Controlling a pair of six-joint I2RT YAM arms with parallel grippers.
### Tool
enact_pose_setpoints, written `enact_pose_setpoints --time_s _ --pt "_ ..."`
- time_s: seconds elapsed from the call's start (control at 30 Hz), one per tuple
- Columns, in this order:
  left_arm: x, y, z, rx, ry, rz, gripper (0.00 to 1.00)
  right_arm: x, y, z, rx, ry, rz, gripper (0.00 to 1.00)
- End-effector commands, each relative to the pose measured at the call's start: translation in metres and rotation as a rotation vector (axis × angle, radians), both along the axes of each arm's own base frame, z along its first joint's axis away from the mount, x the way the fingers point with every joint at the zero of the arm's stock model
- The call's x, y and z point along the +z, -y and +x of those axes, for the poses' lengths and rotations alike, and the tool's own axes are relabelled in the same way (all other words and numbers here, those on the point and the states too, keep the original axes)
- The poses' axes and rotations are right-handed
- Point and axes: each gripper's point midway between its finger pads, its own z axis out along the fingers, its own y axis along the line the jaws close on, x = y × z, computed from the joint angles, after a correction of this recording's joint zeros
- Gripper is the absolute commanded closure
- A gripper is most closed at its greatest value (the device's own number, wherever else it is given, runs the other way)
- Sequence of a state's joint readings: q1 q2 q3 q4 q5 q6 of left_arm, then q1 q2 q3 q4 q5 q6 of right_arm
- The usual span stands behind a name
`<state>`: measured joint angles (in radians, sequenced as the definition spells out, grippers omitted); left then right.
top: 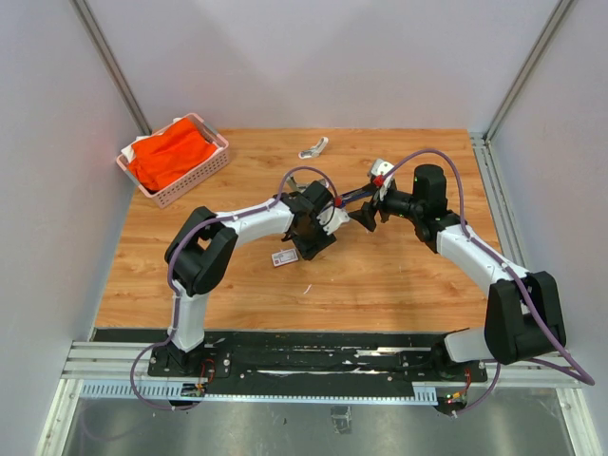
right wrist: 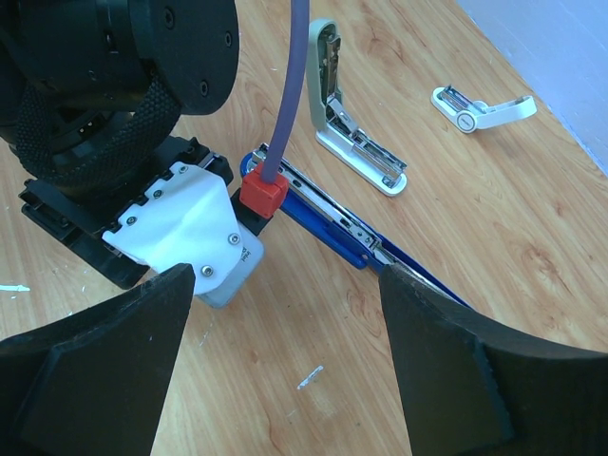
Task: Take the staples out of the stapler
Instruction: Adjust the staple box at the center of the board.
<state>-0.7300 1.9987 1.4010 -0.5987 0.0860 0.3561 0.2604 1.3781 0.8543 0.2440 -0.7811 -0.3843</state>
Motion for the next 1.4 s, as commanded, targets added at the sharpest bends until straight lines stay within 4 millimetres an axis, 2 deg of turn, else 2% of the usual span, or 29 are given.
enact_pose_setpoints --time_s 0.0,0.3,0.53,0.77,1.03,1.2,1.37 --pt "-0.016 -0.002 -0.012 -0.049 -0.027 0.038 0.46 0.011 0.003 0.0 -0.001 0.033 0.025 0.19" --pt "-0.011 0.013 -0.021 -0.211 -0.03 0.026 0.46 0.016 0.004 0.002 -0.012 0.042 0.028 0.19" --pt "-0.015 0.02 -0.022 -0.353 -0.006 0.074 0.47 0.019 0.006 0.002 -0.024 0.047 0.031 0.19" --pt "-0.019 0.018 0.001 -0.391 0.071 0.159 0.43 0.022 0.011 0.002 -0.045 0.046 0.042 0.19" --pt "-0.009 0.014 0.03 -0.338 0.202 0.225 0.36 0.026 0.015 0.004 -0.062 0.049 0.056 0.19" --pt "-0.002 0.014 0.037 -0.32 0.242 0.225 0.34 0.028 0.018 0.005 -0.071 0.051 0.063 0.19" --pt "0.021 0.025 0.028 -0.328 0.243 0.128 0.28 0.035 0.023 0.005 -0.086 0.066 0.071 0.19"
